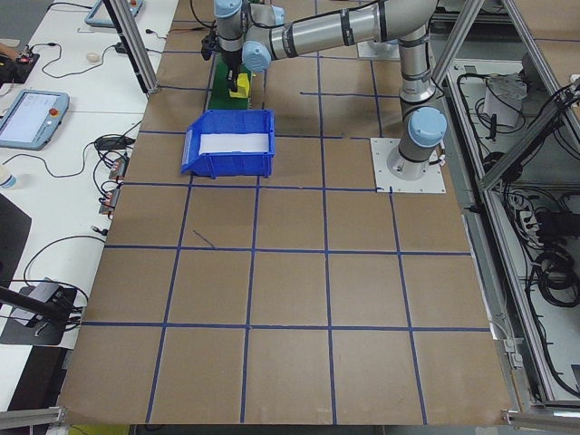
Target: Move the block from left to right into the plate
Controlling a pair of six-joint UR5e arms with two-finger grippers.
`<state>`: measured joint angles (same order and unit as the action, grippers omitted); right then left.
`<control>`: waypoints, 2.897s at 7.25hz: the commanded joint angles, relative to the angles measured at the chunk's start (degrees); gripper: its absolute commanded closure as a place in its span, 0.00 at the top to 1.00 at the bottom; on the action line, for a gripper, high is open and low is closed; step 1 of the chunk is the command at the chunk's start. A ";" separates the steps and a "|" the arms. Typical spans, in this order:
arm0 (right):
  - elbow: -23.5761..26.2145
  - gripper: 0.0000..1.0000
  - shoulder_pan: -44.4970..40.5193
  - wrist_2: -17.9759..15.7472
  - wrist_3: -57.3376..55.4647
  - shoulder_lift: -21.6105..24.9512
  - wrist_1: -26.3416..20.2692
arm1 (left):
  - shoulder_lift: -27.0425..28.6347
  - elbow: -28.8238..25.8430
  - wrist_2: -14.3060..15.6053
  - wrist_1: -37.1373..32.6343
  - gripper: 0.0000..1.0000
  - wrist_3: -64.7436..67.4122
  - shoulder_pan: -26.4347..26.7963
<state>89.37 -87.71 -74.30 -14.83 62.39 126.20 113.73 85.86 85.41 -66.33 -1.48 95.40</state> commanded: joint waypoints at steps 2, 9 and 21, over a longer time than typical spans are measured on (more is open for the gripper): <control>1.24 1.00 0.00 -0.14 -1.77 0.19 -0.25 | 2.11 0.28 2.30 2.60 0.27 -0.62 1.10; 1.68 1.00 0.00 -0.05 -0.38 -0.08 -0.07 | 5.89 0.19 3.45 10.76 0.80 6.30 1.10; 11.27 0.35 48.27 -26.16 96.30 13.31 -3.37 | -20.64 1.24 7.14 -18.89 1.00 -1.38 -7.56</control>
<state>100.24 -48.29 -101.06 68.77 77.85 117.93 94.39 86.89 93.53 -81.77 0.59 91.62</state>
